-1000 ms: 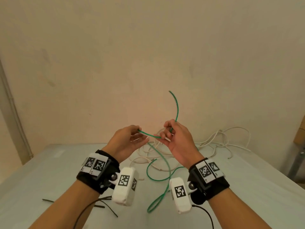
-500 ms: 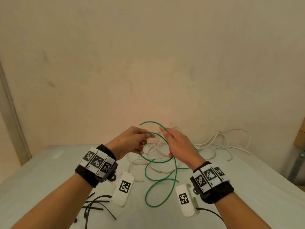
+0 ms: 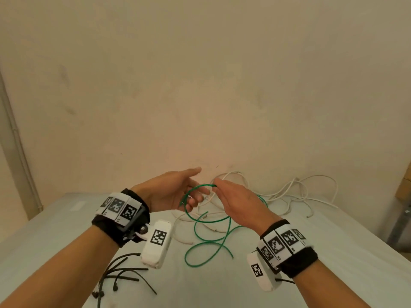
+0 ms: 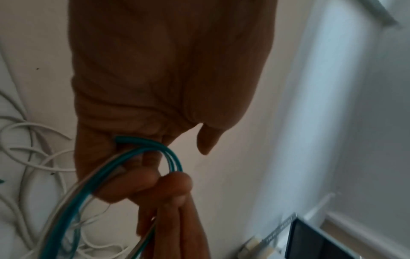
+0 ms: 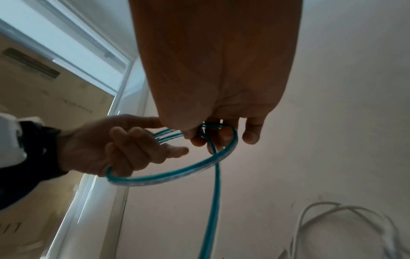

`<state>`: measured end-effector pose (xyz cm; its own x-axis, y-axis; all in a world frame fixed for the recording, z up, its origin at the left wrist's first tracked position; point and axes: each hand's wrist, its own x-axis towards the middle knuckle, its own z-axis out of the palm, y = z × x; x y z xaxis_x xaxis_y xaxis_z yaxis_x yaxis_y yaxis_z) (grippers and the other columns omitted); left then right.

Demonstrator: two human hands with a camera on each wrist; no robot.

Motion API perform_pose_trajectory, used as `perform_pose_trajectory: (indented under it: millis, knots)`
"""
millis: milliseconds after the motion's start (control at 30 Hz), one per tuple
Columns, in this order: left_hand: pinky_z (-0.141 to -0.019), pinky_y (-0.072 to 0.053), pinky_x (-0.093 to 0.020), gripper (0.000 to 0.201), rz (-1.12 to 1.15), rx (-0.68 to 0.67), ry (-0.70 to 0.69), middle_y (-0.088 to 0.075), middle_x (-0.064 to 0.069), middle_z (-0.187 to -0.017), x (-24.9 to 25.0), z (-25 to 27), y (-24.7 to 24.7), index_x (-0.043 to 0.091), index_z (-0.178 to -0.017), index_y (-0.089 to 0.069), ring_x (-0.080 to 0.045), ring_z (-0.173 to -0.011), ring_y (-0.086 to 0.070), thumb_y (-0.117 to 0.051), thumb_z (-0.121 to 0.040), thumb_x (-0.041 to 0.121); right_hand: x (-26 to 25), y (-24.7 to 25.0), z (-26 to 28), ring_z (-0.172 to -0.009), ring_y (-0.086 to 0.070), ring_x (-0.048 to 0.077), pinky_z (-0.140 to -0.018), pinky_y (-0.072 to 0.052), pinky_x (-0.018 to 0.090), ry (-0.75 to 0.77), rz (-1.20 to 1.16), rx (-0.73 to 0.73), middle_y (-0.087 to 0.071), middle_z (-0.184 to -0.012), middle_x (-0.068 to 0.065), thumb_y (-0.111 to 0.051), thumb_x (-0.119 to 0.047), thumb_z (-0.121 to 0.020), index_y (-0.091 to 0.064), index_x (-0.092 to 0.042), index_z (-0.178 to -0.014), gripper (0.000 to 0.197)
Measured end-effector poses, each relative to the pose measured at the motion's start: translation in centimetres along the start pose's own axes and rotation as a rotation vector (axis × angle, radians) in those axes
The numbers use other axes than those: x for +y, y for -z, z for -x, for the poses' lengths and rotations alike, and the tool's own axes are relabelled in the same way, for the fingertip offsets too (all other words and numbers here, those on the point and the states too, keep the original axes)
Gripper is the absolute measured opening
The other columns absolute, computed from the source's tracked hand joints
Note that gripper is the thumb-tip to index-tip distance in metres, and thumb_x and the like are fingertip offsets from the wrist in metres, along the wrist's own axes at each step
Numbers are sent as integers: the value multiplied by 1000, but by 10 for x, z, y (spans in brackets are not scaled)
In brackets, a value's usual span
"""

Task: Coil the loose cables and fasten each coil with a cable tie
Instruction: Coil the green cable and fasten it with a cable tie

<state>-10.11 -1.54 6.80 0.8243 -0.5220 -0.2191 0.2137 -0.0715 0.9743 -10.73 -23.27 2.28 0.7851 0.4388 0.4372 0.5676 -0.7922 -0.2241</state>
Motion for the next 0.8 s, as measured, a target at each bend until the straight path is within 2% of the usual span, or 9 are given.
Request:
perform_pose_trajectory:
  millis: [100,200,267,333,500,600,667,733,800]
  knots:
    - [-46,-31,-21,43,-93,-52,-14,-37,2,-59,-4,1,-8,10,-91,-64,-8,-44,-29,-42,-108,43,0,-1,-4,-81,-55,26,-74,-49,50,58,-23,43,-59,-88,1,-37,-32,-112,-40,-26,-97,16]
    - [-44,-19,-20,34,166,-110,-110,-20,8,-59,-6,-2,-12,18,-79,-53,-7,-47,-15,-46,-107,35,-2,-1,-6,-66,-65,24,-69,-57,45,-112,-522,53,-62,-73,4,-41,-37,-112,-46,-17,-99,24]
    - [-45,-17,-20,29,362,-102,-185,-21,9,-59,-9,-5,-14,17,-81,-52,-8,-50,-13,-47,-106,31,-6,-4,-5,-53,-53,17,-58,-55,35,-276,-870,20,-49,-65,-1,-48,-43,-108,-47,-7,-106,36]
    - [-45,-20,-19,25,536,-124,-245,-25,9,-58,-10,-7,-16,15,-86,-54,-7,-50,-14,-47,-105,28,-7,-8,-5,-54,-39,11,-55,-47,26,-371,-1012,52,-41,-65,-7,-50,-51,-105,-52,-10,-106,41]
    - [-47,-32,-16,23,743,-173,-380,-36,8,-62,-11,-9,-14,10,-106,-60,-4,-44,-33,-42,-108,24,-8,-16,-3,-62,-57,15,-50,-39,26,-472,-1287,25,-62,-81,2,-51,-49,-106,-65,-13,-112,39]
    - [-47,-35,-16,23,710,-119,-478,-41,6,-66,0,-6,-10,12,-118,-60,-4,-45,-35,-42,-108,23,-7,-22,1,-56,-49,13,-48,-31,24,-447,-1092,26,-61,-78,2,-43,-43,-111,-67,-15,-110,37]
    - [-49,-37,-18,23,659,-82,-527,-46,4,-70,6,-3,-6,18,-126,-56,-5,-47,-37,-41,-109,22,-3,-27,5,-57,-47,12,-52,-38,26,-313,-710,76,-56,-70,-3,-39,-34,-112,-66,-24,-110,29]
    - [-54,-39,-21,24,598,-64,-546,-51,1,-75,8,-1,-3,25,-129,-51,-7,-49,-39,-39,-109,19,0,-29,7,-61,-52,12,-63,-45,36,-189,-355,71,-56,-66,-7,-36,-34,-112,-63,-32,-114,27]
    - [-57,-39,-24,26,546,-54,-543,-49,0,-75,7,0,-3,27,-131,-49,-9,-51,-38,-40,-109,17,-4,-25,6,-74,-62,20,-68,-49,40,-168,-116,22,-64,-76,-6,-34,-38,-112,-60,-33,-121,28]
